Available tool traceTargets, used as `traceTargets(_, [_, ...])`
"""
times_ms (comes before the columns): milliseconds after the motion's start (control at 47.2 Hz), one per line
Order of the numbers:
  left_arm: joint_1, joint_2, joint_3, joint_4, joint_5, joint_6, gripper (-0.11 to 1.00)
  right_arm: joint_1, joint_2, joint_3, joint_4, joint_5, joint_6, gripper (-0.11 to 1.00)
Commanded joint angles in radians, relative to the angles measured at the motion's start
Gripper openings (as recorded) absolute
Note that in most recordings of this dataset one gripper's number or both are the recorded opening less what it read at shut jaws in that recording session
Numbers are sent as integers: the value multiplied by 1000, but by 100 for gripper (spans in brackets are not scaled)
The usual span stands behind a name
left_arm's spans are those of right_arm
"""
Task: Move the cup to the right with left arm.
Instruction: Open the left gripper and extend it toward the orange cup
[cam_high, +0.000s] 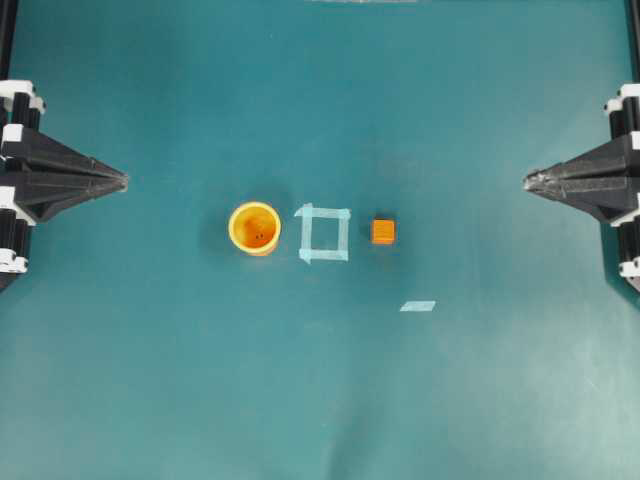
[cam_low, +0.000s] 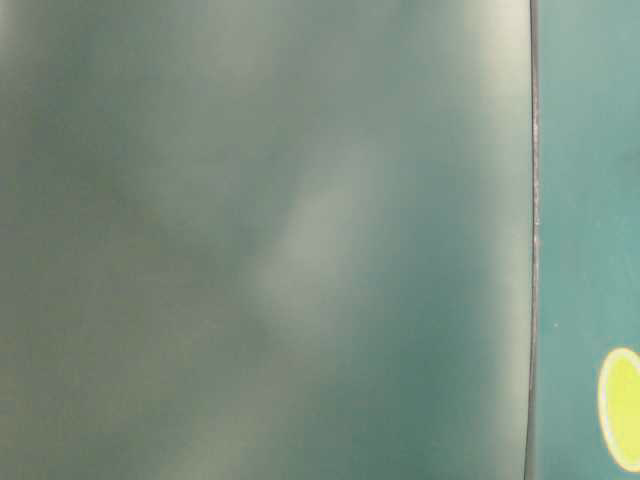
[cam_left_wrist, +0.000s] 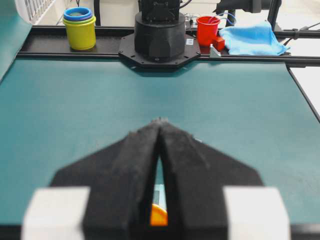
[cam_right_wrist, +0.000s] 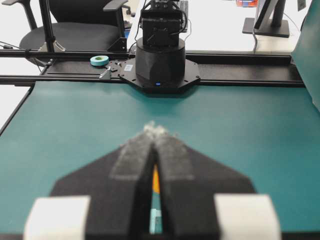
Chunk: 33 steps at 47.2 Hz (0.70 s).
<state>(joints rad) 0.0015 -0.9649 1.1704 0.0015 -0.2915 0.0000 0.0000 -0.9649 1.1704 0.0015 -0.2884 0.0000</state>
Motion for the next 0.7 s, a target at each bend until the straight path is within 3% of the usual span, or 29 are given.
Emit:
traceTargets(0, [2,5,-11,6,35,0,-1,3,6,-20,2,-8,3,-1])
traceTargets(254, [2,5,-11,6,98,-8,4,3,9,-37,0,8,0,-1])
traceTargets(360, [2,9,-9,6,98,-12,11,3,9,-37,2,14,0,-1])
traceTargets(487, [3,14,-8,6,104,-15,31,3,11,-37,2,15,0,-1])
traceTargets(593, [3,21,-8,6,104,-20,60,3,9,-37,2,15,0,-1])
traceTargets(677, [2,32,-8,5,106,-26,73,3,9,-37,0,14,0,-1])
